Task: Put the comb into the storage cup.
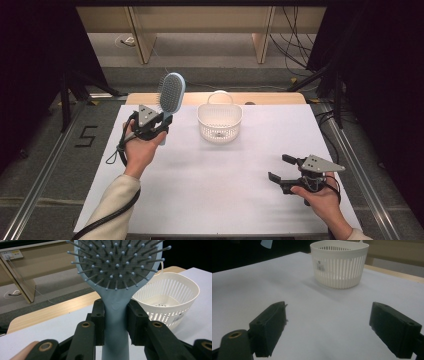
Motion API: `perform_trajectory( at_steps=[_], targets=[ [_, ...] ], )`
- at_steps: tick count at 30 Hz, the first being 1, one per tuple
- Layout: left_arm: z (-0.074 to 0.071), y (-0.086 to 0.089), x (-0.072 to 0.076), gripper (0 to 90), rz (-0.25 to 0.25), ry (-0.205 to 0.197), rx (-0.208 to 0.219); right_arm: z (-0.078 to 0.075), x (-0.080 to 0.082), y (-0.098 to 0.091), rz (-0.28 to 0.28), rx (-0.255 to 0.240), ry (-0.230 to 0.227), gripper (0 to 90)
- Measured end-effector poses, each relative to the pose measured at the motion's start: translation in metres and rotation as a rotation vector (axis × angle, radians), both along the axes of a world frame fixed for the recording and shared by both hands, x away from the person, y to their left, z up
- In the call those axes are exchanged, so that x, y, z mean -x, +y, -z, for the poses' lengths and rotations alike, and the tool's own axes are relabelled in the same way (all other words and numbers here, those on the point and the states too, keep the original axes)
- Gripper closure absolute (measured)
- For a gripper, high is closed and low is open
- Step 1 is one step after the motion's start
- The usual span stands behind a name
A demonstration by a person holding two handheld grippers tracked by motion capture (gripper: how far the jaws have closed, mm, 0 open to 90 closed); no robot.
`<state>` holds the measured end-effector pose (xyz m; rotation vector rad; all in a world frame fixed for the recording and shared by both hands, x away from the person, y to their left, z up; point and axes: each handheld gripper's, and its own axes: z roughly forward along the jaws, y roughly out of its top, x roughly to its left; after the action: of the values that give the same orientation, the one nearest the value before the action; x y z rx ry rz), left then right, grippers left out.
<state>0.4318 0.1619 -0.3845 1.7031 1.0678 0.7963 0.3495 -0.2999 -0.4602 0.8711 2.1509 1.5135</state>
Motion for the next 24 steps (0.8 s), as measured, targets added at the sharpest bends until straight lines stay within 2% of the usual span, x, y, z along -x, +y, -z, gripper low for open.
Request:
perform_trajectory(
  at_steps=[24],
  targets=[
    [-0.0035,-0.0037,-0.004,69.8,-0.003,-0.039,0.008,-0.0002,0.0003,0.0002,-0.001,-0.005,0.001,15.1]
  ],
)
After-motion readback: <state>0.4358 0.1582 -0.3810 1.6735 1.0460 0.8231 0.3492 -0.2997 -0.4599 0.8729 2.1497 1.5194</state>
